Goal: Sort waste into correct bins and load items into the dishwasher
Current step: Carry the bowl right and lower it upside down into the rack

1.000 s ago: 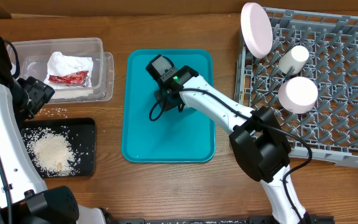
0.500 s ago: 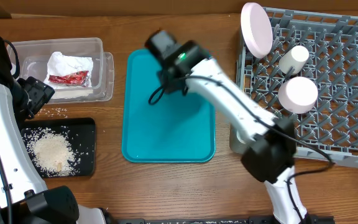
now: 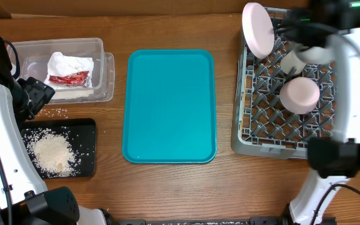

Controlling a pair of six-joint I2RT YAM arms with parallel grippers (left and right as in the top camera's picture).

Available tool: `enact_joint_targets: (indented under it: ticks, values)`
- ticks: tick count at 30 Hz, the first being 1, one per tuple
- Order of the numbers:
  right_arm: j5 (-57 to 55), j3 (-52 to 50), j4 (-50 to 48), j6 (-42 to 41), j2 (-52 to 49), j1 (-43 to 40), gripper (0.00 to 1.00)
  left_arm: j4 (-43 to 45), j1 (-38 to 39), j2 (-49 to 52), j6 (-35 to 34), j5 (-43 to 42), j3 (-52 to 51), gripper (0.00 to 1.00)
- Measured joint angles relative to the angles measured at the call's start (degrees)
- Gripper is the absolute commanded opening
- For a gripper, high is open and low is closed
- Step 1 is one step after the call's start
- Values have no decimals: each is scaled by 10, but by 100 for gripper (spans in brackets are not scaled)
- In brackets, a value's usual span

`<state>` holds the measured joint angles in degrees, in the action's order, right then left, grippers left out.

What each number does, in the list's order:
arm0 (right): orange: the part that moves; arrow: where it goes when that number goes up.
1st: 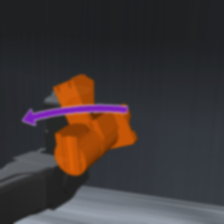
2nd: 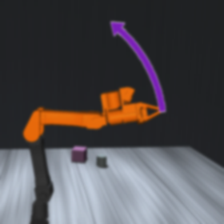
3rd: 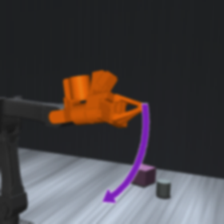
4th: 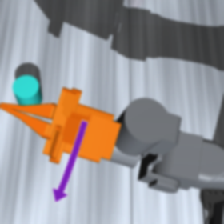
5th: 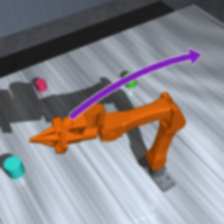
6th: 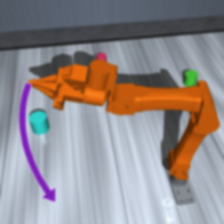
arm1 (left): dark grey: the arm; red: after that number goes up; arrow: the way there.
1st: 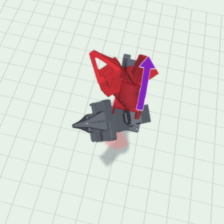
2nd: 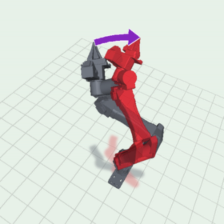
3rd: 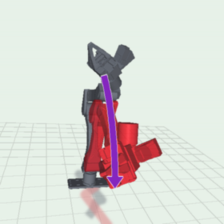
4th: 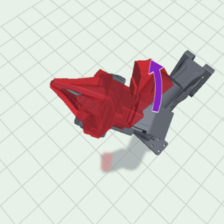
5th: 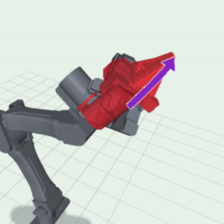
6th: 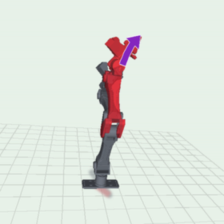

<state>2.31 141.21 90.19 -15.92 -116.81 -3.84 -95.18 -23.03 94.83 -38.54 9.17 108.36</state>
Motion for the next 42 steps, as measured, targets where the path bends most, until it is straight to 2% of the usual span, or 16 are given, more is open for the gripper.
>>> enact_joint_targets:
  ticks: [7, 12, 18, 24, 29, 35, 42]
  values:
    - [221, -16, -7, 69, -24, -185, 4, 0, 0, 0, 0, 0, 0, 100]
    - [355, -60, -85, 97, -47, -236, 4, 0, 0, 0, 0, 0, 0, 100]
    - [487, -113, -233, 91, -72, -242, 4, 0, 0, 0, 0, 0, 0, 100]
    - [547, -146, -365, 19, -109, -241, 4, 0, 0, 0, 0, 0, 0, 100]
    - [602, -150, -440, -32, -158, -241, 4, 0, 0, 0, 0, 0, 0, 100]
    - [643, -152, -455, -78, -207, -243, 4, 0, 0, 0, 0, 0, 0, 100]
    - [662, -152, -423, -96, -211, -266, 4, 0, 0, 0, 0, 0, 0, 100]
